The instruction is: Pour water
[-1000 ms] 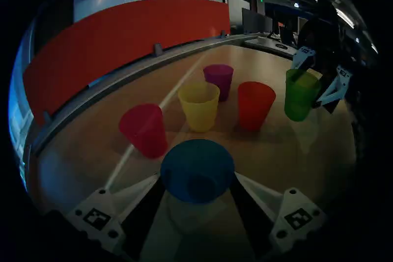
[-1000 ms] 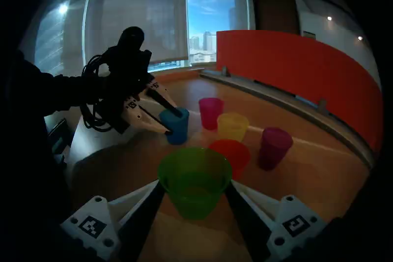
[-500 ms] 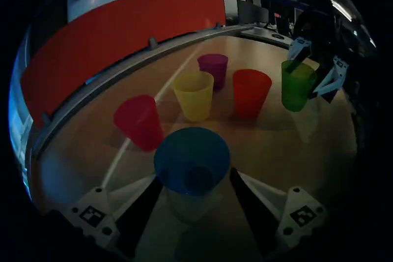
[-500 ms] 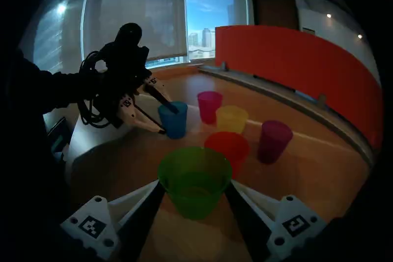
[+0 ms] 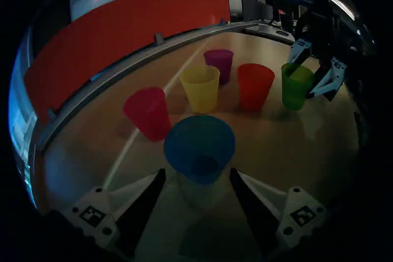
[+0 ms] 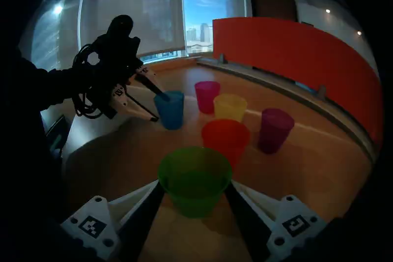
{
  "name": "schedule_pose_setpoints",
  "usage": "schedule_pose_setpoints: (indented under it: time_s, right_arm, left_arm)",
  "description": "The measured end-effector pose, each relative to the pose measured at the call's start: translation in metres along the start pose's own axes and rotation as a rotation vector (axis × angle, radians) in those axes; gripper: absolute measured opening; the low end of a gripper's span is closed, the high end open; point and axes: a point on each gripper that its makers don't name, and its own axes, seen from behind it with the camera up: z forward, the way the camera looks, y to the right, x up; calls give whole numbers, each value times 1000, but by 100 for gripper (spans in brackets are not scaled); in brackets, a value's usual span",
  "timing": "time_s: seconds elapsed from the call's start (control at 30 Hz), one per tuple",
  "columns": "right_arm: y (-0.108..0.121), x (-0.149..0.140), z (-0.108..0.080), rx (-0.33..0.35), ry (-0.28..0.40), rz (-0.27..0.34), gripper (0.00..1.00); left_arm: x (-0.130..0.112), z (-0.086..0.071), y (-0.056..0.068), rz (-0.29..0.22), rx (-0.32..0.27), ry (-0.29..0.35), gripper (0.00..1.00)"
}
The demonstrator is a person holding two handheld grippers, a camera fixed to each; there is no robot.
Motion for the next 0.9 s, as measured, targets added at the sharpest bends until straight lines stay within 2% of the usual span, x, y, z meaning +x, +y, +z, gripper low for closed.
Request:
schedule_pose_setpoints:
  time_s: [0.17,0.37,0.57,0.9]
  right_arm:
    - [2,-7,4,-4,-15,6,87]
    - [2,-13,6,-3,-29,8,88]
    - [3,-18,4,-11,-32,3,88]
    - [2,-20,3,-23,-19,7,90]
  left_arm:
    - [-6,-5,1,-6,5,-12,97]
    - [-8,-11,1,-32,8,-4,97]
    - [-7,-15,0,-36,17,9,97]
    - [-13,-15,1,-44,21,1,97]
